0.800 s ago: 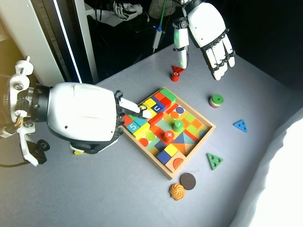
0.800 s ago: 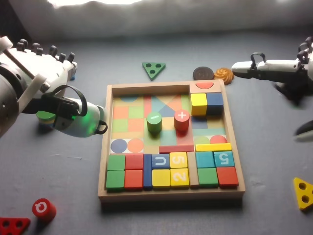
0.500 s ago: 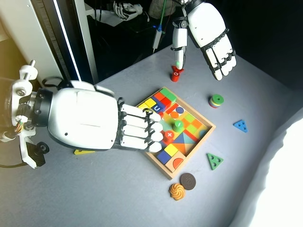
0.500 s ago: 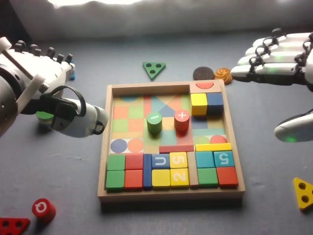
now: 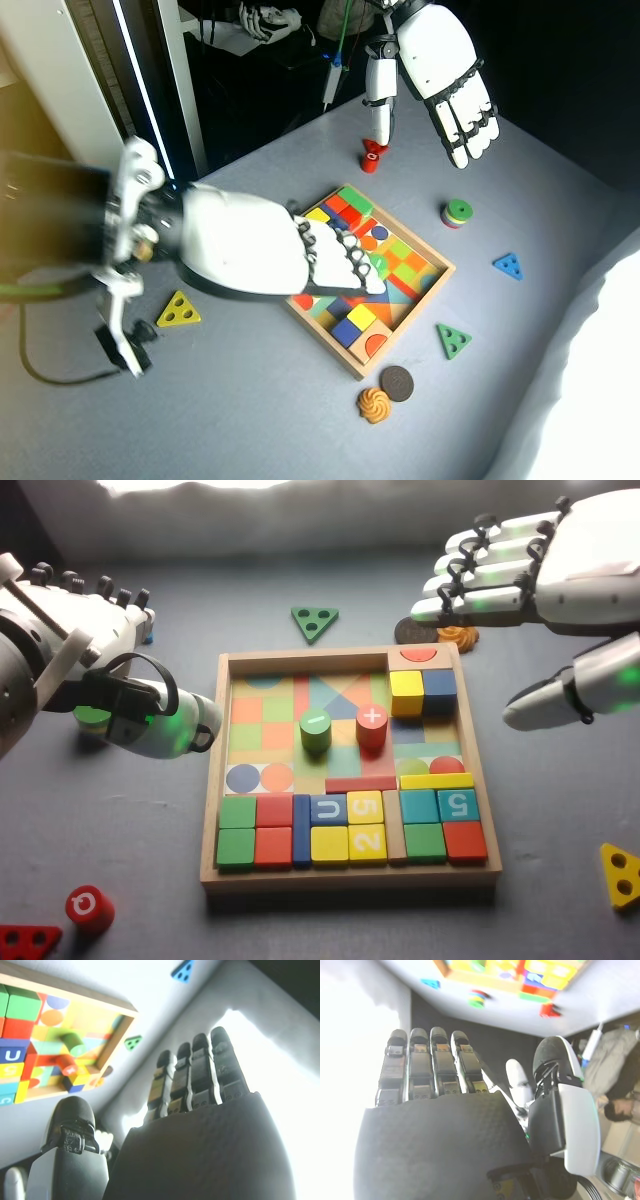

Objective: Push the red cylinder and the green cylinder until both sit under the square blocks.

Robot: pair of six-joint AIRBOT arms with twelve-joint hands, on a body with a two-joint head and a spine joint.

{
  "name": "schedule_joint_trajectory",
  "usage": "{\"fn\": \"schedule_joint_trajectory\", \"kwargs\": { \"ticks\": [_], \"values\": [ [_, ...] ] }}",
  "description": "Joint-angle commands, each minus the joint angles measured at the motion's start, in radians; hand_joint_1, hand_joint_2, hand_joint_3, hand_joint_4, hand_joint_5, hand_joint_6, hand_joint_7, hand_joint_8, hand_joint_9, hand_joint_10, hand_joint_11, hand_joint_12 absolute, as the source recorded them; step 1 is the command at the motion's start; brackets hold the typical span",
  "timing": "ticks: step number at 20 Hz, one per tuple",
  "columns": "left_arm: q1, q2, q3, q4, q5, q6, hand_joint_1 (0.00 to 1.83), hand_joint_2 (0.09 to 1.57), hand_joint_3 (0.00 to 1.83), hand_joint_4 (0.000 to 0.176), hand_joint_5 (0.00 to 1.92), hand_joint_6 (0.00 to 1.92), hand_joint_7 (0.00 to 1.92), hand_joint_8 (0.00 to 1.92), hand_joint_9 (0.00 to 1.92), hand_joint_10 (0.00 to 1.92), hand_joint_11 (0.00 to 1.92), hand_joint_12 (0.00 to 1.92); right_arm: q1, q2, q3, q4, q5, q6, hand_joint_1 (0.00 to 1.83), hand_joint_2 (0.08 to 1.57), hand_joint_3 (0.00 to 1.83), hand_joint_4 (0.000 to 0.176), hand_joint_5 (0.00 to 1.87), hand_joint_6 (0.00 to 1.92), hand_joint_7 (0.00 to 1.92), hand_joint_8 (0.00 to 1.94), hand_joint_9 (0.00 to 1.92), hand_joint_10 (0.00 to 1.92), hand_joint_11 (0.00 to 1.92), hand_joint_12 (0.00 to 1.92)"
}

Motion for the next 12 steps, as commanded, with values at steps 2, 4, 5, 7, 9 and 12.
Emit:
{"fn": "schedule_joint_trajectory", "kwargs": {
  "ticks": [2, 4, 5, 7, 9, 12],
  "values": [
    [-0.011, 0.01, -0.003, 0.081, -0.011, 0.002, 0.0, 1.23, 0.01, 0.0, 0.02, 0.01, 0.0, 0.0, 0.0, 0.0, 0.0, 0.0, 0.04, -0.027, 0.027, -0.127, 0.034, 0.11, 0.01, 1.23, 0.03, 0.0, 0.01, 0.0, 0.04, 0.01, 0.03, 0.01, 0.02, 0.01],
    [-0.011, 0.01, -0.004, 0.08, -0.011, 0.003, 0.0, 1.22, 0.01, 0.0, 0.02, 0.01, 0.0, 0.0, 0.0, 0.0, 0.0, 0.0, 0.065, -0.068, 0.053, -0.311, 0.036, 0.261, 0.22, 1.23, 0.0, 0.0, 0.06, 0.01, 0.1, 0.01, 0.1, 0.01, 0.0, 0.29],
    [-0.011, 0.01, -0.004, 0.08, -0.011, 0.003, 0.0, 1.22, 0.01, 0.0, 0.02, 0.01, 0.0, 0.0, 0.0, 0.0, 0.0, 0.0, 0.071, -0.08, 0.063, -0.359, 0.038, 0.297, 0.35, 1.23, 0.0, 0.0, 0.09, 0.01, 0.18, 0.02, 0.17, 0.03, 0.0, 0.49],
    [-0.011, 0.01, -0.004, 0.08, -0.011, 0.003, 0.0, 1.23, 0.01, 0.0, 0.01, 0.0, 0.0, 0.0, 0.0, 0.0, 0.0, 0.0, 0.085, -0.107, 0.081, -0.465, 0.056, 0.379, 0.46, 1.22, 0.0, 0.0, 0.11, 0.01, 0.24, 0.02, 0.23, 0.04, 0.0, 0.7],
    [-0.011, 0.01, -0.004, 0.078, -0.011, 0.004, 0.0, 1.23, 0.01, 0.0, 0.02, 0.01, 0.0, 0.0, 0.0, 0.0, 0.0, 0.0, 0.099, -0.13, 0.097, -0.505, 0.067, 0.408, 0.54, 1.21, 0.0, 0.0, 0.09, 0.0, 0.43, 0.04, 0.41, 0.11, 0.0, 1.02],
    [-0.011, 0.01, -0.004, 0.075, -0.011, 0.004, 0.0, 1.22, 0.01, 0.0, 0.02, 0.01, 0.0, 0.0, 0.0, 0.0, 0.0, 0.0, 0.105, -0.147, 0.104, -0.52, 0.067, 0.415, 0.62, 1.15, 0.0, 0.0, 0.01, 0.0, 0.67, 0.49, 0.49, 0.84, 0.01, 1.47]
  ]
}}
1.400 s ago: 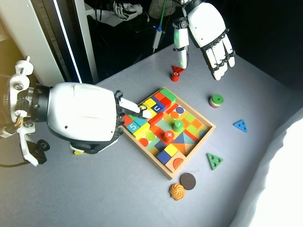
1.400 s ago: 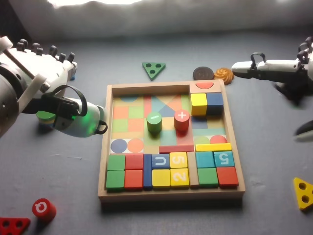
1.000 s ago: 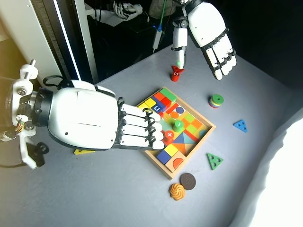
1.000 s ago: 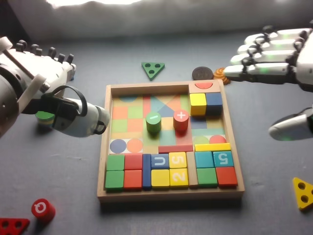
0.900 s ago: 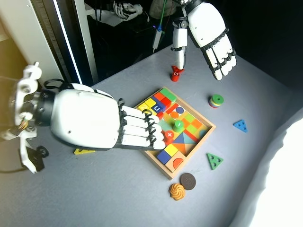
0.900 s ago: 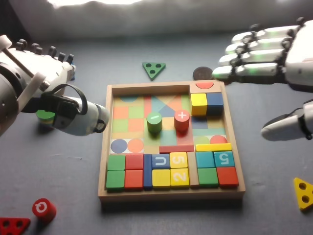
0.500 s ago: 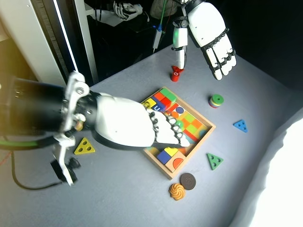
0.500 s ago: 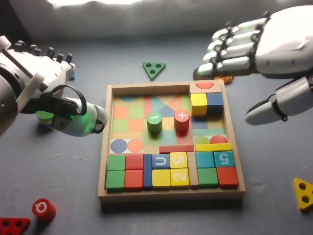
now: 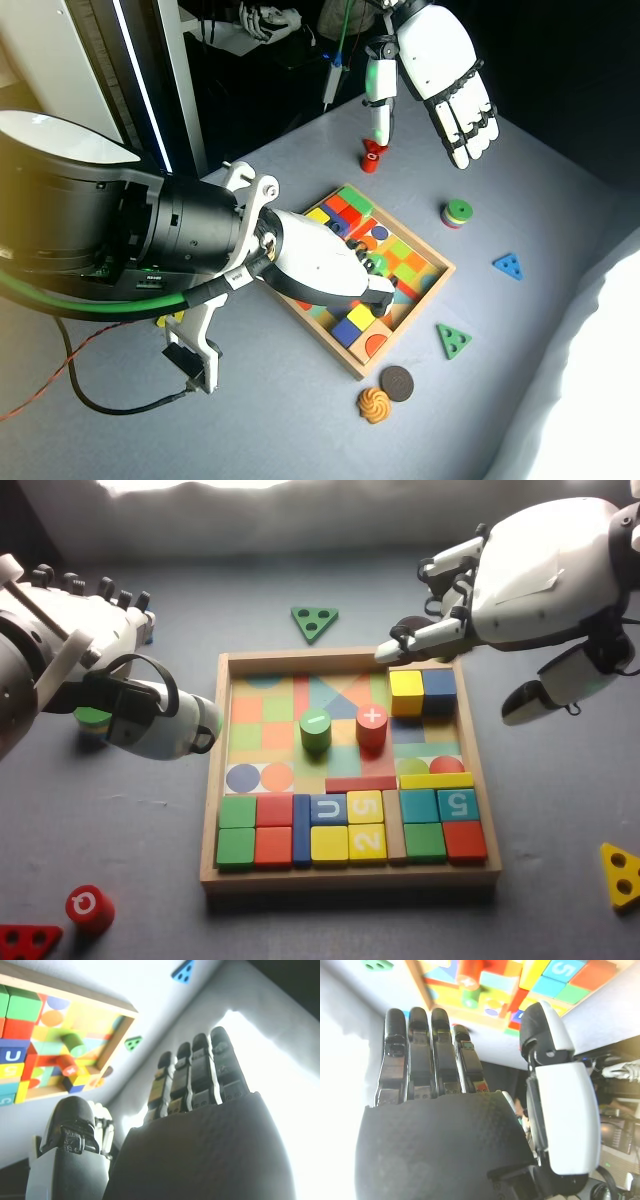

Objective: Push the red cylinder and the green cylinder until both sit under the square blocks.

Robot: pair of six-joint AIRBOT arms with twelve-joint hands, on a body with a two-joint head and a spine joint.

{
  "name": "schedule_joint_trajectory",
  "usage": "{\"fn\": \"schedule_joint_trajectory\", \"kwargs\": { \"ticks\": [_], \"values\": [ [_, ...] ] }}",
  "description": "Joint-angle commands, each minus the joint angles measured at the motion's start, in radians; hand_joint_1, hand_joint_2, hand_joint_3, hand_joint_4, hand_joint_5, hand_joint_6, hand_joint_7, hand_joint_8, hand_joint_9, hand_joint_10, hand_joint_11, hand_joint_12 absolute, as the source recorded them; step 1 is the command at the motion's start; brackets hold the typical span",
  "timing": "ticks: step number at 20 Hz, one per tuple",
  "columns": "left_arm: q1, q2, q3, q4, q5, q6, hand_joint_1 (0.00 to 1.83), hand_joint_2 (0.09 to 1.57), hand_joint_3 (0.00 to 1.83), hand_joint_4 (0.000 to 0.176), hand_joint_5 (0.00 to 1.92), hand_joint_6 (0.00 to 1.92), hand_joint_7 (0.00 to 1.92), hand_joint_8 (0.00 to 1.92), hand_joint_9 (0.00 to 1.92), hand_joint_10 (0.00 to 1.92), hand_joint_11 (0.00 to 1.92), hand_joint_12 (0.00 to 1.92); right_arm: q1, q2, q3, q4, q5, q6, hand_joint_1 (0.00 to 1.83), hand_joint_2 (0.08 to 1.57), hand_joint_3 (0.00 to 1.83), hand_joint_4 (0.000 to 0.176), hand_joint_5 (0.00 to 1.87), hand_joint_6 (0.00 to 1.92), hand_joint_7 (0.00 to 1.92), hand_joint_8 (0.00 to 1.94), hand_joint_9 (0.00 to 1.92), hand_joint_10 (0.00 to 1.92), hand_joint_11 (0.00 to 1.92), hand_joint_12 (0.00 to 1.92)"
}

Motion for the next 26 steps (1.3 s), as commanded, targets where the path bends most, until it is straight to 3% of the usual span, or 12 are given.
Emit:
{"fn": "schedule_joint_trajectory", "kwargs": {
  "ticks": [1, 2, 3, 5, 8, 11, 12, 13, 14, 22, 24, 26],
  "values": [
    [-0.011, 0.01, -0.004, 0.079, -0.011, 0.004, 0.0, 1.23, 0.01, 0.0, 0.03, 0.01, 0.0, 0.0, 0.0, 0.0, 0.0, 0.0, 0.012, 0.006, 0.002, 0.024, -0.027, 0.008, 0.62, 1.16, 0.0, 0.0, 0.0, 0.0, 0.62, 1.03, 0.51, 1.25, 0.08, 1.6],
    [-0.012, 0.01, -0.004, 0.078, -0.011, 0.004, 0.0, 1.22, 0.0, 0.0, 0.03, 0.01, 0.0, 0.0, 0.0, 0.0, 0.0, 0.0, 0.011, -0.007, 0.011, 0.015, -0.029, 0.029, 0.73, 1.13, 0.0, 0.0, 0.0, 0.0, 0.71, 1.86, 0.77, 1.86, 0.49, 1.88],
    [-0.012, 0.01, -0.004, 0.077, -0.012, 0.004, 0.0, 1.22, 0.0, 0.0, 0.03, 0.01, 0.0, 0.0, 0.0, 0.0, 0.0, 0.0, 0.011, -0.018, 0.02, -0.002, -0.029, 0.057, 0.73, 1.13, 0.0, 0.0, 0.0, 0.0, 0.71, 1.86, 0.77, 1.86, 0.49, 1.88],
    [-0.013, 0.01, -0.004, 0.077, -0.012, 0.004, 0.0, 1.22, 0.0, 0.0, 0.0, 0.0, 0.0, 0.0, 0.0, 0.0, 0.0, 0.0, 0.011, -0.044, 0.048, -0.035, -0.03, 0.118, 0.92, 1.08, 0.0, 0.0, 0.06, 0.02, 0.89, 1.94, 1.09, 1.92, 1.07, 1.92],
    [-0.013, 0.01, -0.004, 0.078, -0.013, 0.004, 0.0, 1.23, 0.01, 0.0, 0.0, 0.0, 0.0, 0.0, 0.0, 0.0, 0.0, 0.0, 0.005, -0.07, 0.067, -0.085, -0.029, 0.136, 1.15, 1.01, 0.0, 0.0, 0.22, 0.04, 1.21, 1.94, 1.35, 1.92, 1.34, 1.92],
    [-0.013, 0.01, -0.004, 0.079, -0.013, 0.004, 0.0, 1.25, 0.01, 0.0, 0.0, 0.0, 0.0, 0.0, 0.0, 0.0, 0.0, 0.0, 0.004, -0.093, 0.079, -0.094, -0.029, 0.136, 1.35, 1.14, 0.04, 0.0, 0.38, 0.07, 1.66, 1.94, 1.82, 1.92, 1.87, 1.92],
    [-0.013, 0.01, -0.004, 0.079, -0.013, 0.004, 0.0, 1.26, 0.02, 0.0, 0.0, 0.0, 0.0, 0.0, 0.0, 0.0, 0.0, 0.0, 0.002, -0.101, 0.084, -0.098, -0.03, 0.136, 1.49, 1.16, 0.03, 0.0, 0.13, 0.01, 1.71, 1.94, 1.92, 1.92, 1.92, 1.92],
    [-0.013, 0.01, -0.004, 0.079, -0.013, 0.004, 0.0, 1.26, 0.02, 0.0, 0.0, 0.0, 0.0, 0.0, 0.0, 0.0, 0.0, 0.0, 0.001, -0.108, 0.089, -0.104, -0.032, 0.136, 1.49, 1.16, 0.03, 0.0, 0.13, 0.01, 1.71, 1.94, 1.92, 1.92, 1.92, 1.92],
    [-0.013, 0.01, -0.004, 0.079, -0.013, 0.004, 0.0, 1.27, 0.02, 0.0, 0.0, 0.0, 0.0, 0.0, 0.0, 0.0, 0.0, 0.0, -0.001, -0.119, 0.096, -0.107, -0.037, 0.136, 1.69, 1.14, 0.01, 0.0, 0.04, 0.0, 1.67, 1.94, 1.91, 1.92, 1.92, 1.92],
    [-0.013, 0.01, -0.004, 0.081, -0.013, 0.004, 0.0, 1.3, 0.02, 0.0, 0.0, 0.0, 0.0, 0.0, 0.0, 0.0, 0.0, 0.0, -0.038, -0.15, 0.109, -0.115, -0.056, 0.136, 1.77, 1.17, 0.06, 0.0, 0.0, 0.0, 1.65, 1.94, 1.84, 1.92, 1.89, 1.92],
    [-0.013, 0.01, -0.004, 0.081, -0.013, 0.004, 0.0, 1.29, 0.02, 0.0, 0.0, 0.0, 0.0, 0.0, 0.0, 0.0, 0.0, 0.0, -0.051, -0.161, 0.119, -0.116, -0.059, 0.135, 1.8, 0.81, 0.81, 0.0, 0.03, 0.0, 1.7, 1.94, 1.87, 1.92, 1.91, 1.92],
    [-0.013, 0.01, -0.004, 0.081, -0.013, 0.003, 0.0, 1.29, 0.02, 0.0, 0.0, 0.0, 0.0, 0.0, 0.0, 0.0, 0.0, 0.0, -0.057, -0.167, 0.127, -0.116, -0.065, 0.135, 1.8, 0.78, 0.87, 0.0, 0.03, 0.0, 1.7, 1.94, 1.86, 1.92, 1.91, 1.92]
  ]
}}
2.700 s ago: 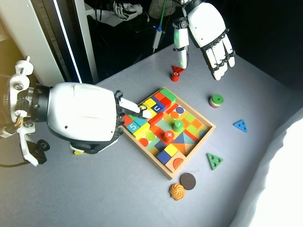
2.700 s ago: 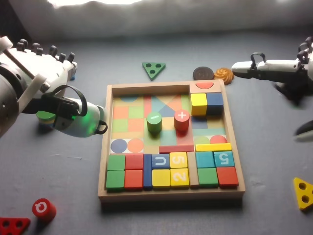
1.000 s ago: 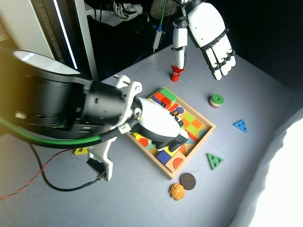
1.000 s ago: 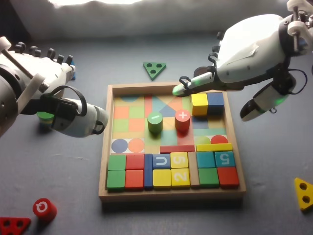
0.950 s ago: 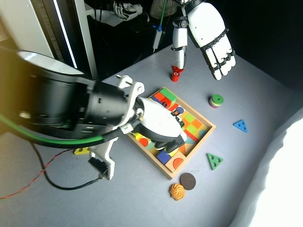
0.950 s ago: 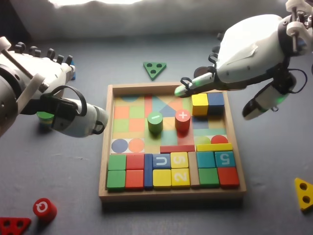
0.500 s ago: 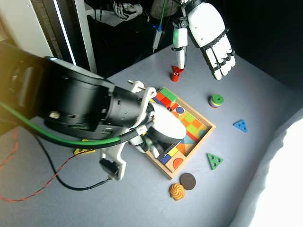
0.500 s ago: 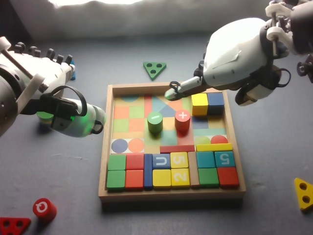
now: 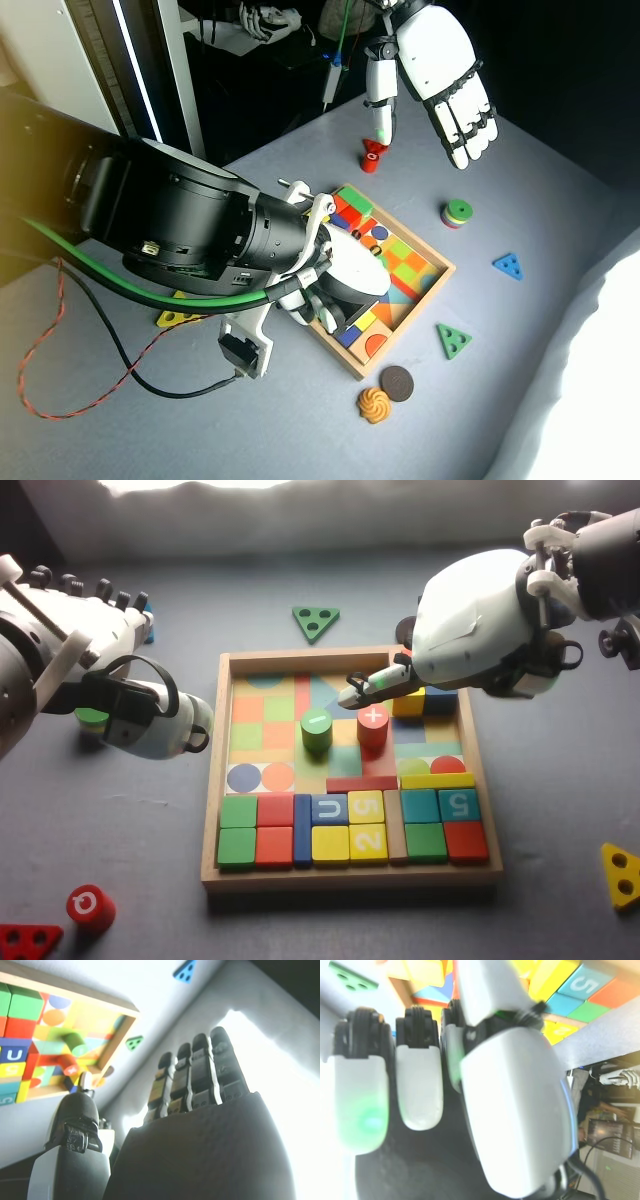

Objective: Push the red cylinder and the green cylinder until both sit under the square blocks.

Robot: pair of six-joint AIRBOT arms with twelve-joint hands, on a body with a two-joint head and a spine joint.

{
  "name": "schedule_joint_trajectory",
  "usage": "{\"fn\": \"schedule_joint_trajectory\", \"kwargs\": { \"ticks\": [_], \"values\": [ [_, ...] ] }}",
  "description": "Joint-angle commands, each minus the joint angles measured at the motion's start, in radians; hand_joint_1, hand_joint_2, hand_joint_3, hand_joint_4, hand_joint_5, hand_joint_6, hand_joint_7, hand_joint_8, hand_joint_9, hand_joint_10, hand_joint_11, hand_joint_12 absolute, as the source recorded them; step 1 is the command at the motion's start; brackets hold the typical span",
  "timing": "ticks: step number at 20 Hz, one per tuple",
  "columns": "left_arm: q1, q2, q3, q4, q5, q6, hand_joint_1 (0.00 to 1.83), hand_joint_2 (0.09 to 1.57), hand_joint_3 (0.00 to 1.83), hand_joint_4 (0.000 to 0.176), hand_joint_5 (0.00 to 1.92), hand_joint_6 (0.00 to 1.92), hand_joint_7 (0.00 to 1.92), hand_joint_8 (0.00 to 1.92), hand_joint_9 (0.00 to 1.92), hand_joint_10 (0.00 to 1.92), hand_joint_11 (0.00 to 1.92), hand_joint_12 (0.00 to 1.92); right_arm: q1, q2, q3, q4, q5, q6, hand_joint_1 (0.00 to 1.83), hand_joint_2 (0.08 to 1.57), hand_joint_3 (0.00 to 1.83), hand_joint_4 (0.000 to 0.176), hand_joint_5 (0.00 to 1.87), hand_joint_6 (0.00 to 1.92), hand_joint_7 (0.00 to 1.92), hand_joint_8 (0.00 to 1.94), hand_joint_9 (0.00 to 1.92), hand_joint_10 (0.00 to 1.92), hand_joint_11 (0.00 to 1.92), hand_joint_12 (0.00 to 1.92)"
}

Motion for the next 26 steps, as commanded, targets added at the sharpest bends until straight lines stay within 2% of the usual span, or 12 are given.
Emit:
{"fn": "schedule_joint_trajectory", "kwargs": {
  "ticks": [1, 6, 7, 10, 13, 18, 26],
  "values": [
    [-0.013, 0.01, -0.004, 0.084, -0.01, 0.003, 0.0, 1.29, 0.02, 0.0, 0.01, 0.0, 0.0, 0.0, 0.0, 0.0, 0.0, 0.0, 0.002, 0.01, 0.008, 0.017, -0.046, -0.002, 1.78, 0.78, 0.89, 0.0, 0.01, 0.0, 1.69, 1.94, 1.86, 1.92, 1.89, 1.92],
    [-0.012, 0.01, -0.004, 0.084, -0.01, 0.003, 0.0, 1.29, 0.01, 0.0, 0.06, 0.02, 0.02, 0.01, 0.0, 0.0, 0.0, 0.0, -0.008, -0.002, 0.028, 0.017, -0.057, -0.002, 1.78, 0.79, 0.91, 0.0, 0.04, 0.01, 1.72, 1.94, 1.9, 1.92, 1.92, 1.92],
    [-0.012, 0.01, -0.004, 0.084, -0.01, 0.004, 0.0, 1.29, 0.01, 0.0, 0.0, 0.0, 0.0, 0.0, 0.0, 0.0, 0.0, 0.0, -0.009, -0.004, 0.031, 0.017, -0.057, -0.002, 1.74, 0.79, 0.92, 0.0, 0.07, 0.01, 1.66, 1.94, 1.83, 1.92, 1.83, 1.92],
    [-0.012, 0.01, -0.004, 0.083, -0.01, 0.004, 0.0, 1.29, 0.0, 0.0, 0.0, 0.0, 0.0, 0.0, 0.0, 0.0, 0.0, 0.0, -0.017, -0.004, 0.032, 0.017, -0.057, -0.002, 1.81, 0.78, 0.91, 0.0, 0.1, 0.01, 1.66, 1.94, 1.85, 1.92, 1.87, 1.92],
    [-0.012, 0.01, -0.004, 0.083, -0.01, 0.004, 0.0, 1.28, 0.0, 0.0, 0.0, 0.0, 0.0, 0.0, 0.0, 0.0, 0.0, 0.0, -0.028, -0.004, 0.032, 0.017, -0.057, -0.002, 1.76, 0.8, 0.91, 0.0, 0.12, 0.01, 1.65, 1.94, 1.82, 1.92, 1.84, 1.92],
    [-0.012, 0.01, -0.004, 0.083, -0.01, 0.004, 0.0, 1.28, 0.0, 0.0, 0.0, 0.0, 0.0, 0.0, 0.0, 0.0, 0.0, 0.0, -0.037, 0.0, 0.032, 0.017, -0.051, -0.002, 1.82, 0.78, 0.89, 0.0, 0.16, 0.01, 1.65, 1.94, 1.83, 1.92, 1.87, 1.92],
    [-0.012, 0.01, -0.004, 0.083, -0.01, 0.004, 0.0, 1.29, 0.0, 0.0, 0.0, 0.0, 0.0, 0.0, 0.0, 0.0, 0.0, 0.0, -0.039, 0.062, 0.011, 0.016, -0.009, 0.001, 1.8, 0.81, 0.87, 0.0, 0.16, 0.0, 1.64, 1.94, 1.81, 1.92, 1.83, 1.92]
  ]
}}
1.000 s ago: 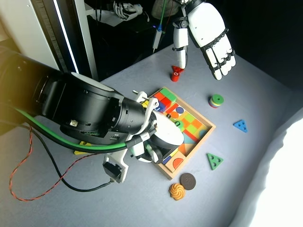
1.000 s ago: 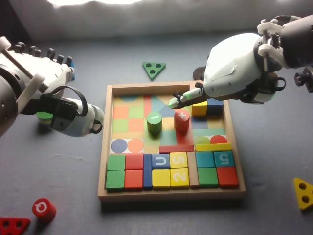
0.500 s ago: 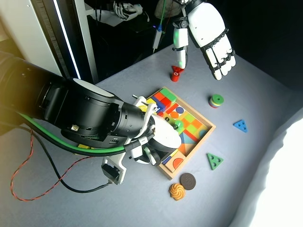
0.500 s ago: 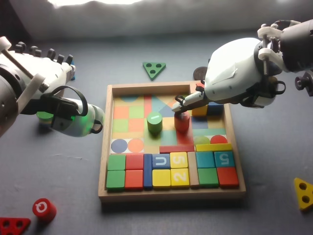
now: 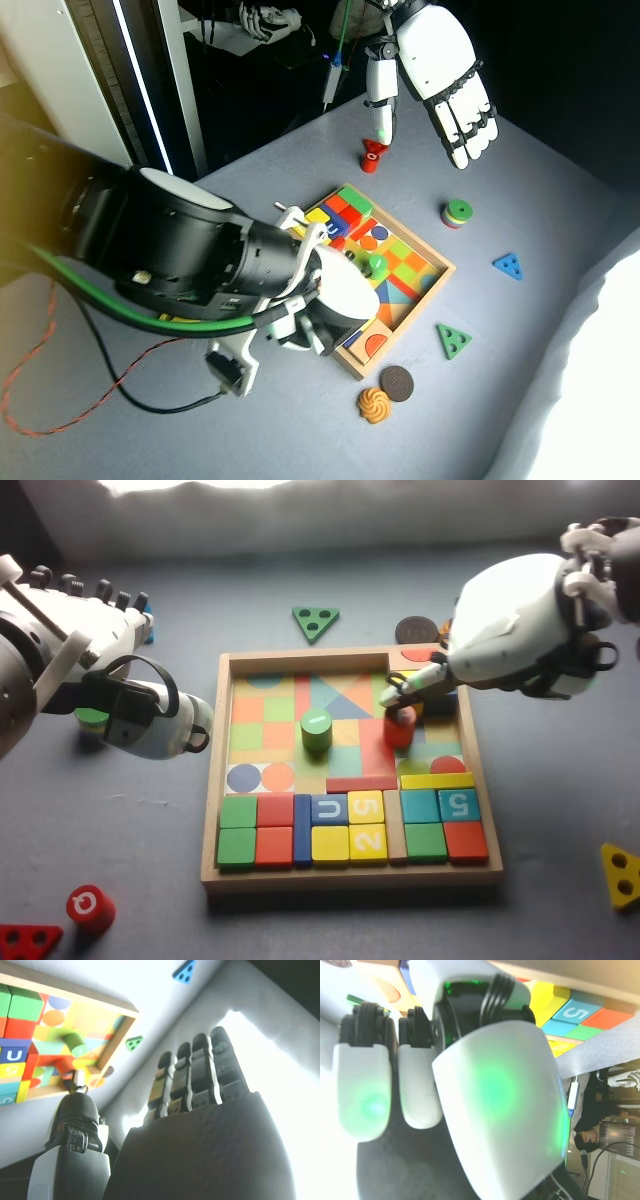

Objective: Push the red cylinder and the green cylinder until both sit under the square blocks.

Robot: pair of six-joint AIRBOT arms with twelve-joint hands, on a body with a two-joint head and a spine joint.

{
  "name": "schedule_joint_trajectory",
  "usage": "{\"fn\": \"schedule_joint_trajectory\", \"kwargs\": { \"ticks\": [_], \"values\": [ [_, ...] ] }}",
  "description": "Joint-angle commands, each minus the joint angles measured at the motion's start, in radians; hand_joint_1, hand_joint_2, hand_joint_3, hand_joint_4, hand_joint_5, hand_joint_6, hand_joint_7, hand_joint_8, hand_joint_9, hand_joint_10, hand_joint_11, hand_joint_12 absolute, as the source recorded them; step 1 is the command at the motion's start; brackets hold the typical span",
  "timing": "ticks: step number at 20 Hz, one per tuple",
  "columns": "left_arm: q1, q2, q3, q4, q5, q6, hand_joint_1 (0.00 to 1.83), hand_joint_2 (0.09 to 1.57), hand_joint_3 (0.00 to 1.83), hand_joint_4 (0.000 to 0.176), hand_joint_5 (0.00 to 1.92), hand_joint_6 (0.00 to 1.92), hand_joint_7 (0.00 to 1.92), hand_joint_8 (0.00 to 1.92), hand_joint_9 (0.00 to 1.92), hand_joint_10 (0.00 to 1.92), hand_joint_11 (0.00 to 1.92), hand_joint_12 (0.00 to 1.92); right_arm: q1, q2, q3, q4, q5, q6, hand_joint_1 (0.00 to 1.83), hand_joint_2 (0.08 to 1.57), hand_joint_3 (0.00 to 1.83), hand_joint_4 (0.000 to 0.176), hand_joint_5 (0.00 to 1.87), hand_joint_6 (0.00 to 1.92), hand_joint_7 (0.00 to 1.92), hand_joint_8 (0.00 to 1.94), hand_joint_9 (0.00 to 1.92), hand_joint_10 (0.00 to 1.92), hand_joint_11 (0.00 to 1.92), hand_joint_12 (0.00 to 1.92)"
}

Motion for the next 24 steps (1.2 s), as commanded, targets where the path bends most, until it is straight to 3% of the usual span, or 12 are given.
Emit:
{"fn": "schedule_joint_trajectory", "kwargs": {
  "ticks": [1, 12, 24],
  "values": [
    [-0.012, 0.01, -0.004, 0.084, -0.01, 0.004, 0.0, 1.29, 0.0, 0.0, 0.0, 0.0, 0.0, 0.0, 0.0, 0.0, 0.0, 0.0, 0.001, 0.02, -0.009, 0.004, -0.012, -0.004, 1.79, 0.81, 0.87, 0.0, 0.17, 0.01, 1.64, 1.94, 1.8, 1.92, 1.84, 1.92],
    [-0.014, 0.01, -0.004, 0.075, -0.009, 0.004, 0.0, 1.28, 0.0, 0.0, 0.0, 0.0, 0.0, 0.0, 0.0, 0.0, 0.0, 0.0, 0.019, 0.152, -0.144, -0.006, 0.029, -0.003, 1.78, 0.85, 0.76, 0.0, 0.21, 0.01, 1.61, 1.94, 1.78, 1.92, 1.81, 1.92],
    [-0.017, 0.01, -0.004, 0.069, -0.009, 0.004, 0.0, 1.28, 0.0, 0.0, 0.0, 0.0, 0.0, 0.0, 0.0, 0.0, 0.0, 0.0, 0.021, 0.176, -0.166, -0.017, 0.035, 0.0, 1.78, 0.87, 0.71, 0.0, 0.2, 0.0, 1.58, 1.94, 1.76, 1.92, 1.82, 1.92]
  ]
}}
